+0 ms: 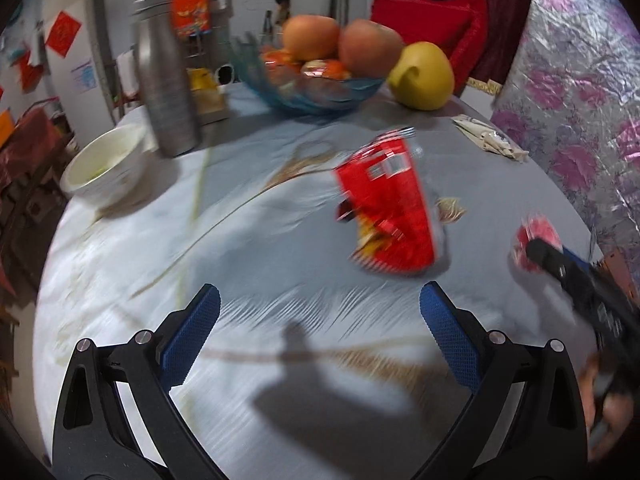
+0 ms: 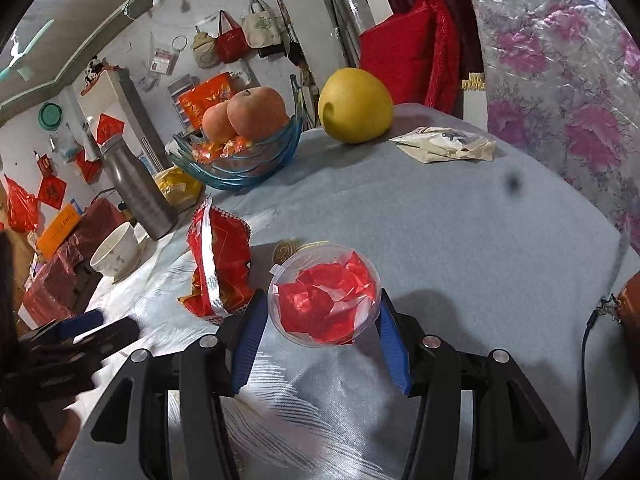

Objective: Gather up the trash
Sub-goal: 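Close the left tool on the red snack bag while the right tool approaches the clear cup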

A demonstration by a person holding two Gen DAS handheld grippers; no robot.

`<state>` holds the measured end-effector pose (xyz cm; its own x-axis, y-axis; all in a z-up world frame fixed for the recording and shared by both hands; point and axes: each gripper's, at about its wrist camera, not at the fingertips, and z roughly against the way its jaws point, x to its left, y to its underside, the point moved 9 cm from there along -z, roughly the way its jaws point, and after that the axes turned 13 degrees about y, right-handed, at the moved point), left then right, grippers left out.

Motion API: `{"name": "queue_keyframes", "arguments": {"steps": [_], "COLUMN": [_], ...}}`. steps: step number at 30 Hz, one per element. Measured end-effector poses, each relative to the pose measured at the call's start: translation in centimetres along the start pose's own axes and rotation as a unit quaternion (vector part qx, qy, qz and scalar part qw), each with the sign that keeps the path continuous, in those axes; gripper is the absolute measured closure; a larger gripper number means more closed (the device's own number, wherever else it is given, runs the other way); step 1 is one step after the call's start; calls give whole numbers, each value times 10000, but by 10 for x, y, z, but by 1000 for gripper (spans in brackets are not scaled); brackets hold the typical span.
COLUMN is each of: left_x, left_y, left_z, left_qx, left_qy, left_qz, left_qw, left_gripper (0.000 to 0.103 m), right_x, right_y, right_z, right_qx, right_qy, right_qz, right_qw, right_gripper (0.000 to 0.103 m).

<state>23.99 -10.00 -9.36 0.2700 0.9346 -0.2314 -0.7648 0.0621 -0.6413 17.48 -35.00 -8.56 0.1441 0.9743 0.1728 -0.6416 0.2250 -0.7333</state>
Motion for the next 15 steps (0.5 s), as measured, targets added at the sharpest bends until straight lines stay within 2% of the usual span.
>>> {"name": "queue_keyframes", "arguments": {"steps": [6, 11, 13, 15], "left_x": [-15, -15, -11, -11], "left_y": [-25, -33, -27, -27], "left_z": [-47, -71, -77, -72], "left_qx": [146, 144, 87, 23], "left_qy": [260, 315, 512, 844], "left_qz": [149, 255, 298, 382], "left_qw": [9994, 9991, 9982, 9957], "left_gripper": [7, 8, 25, 49], "right_x": [1, 0, 0, 1], "right_y": [1, 2, 2, 3], "right_z": [-1, 0, 0, -1], "right_qx": [68, 66, 86, 120], "right_qy": [-85, -111, -139, -159], "right_qz": [-4, -69, -92, -72], "right_qw": [9999, 9999, 9998, 9998], "right_gripper": [49, 49, 49, 49]}}
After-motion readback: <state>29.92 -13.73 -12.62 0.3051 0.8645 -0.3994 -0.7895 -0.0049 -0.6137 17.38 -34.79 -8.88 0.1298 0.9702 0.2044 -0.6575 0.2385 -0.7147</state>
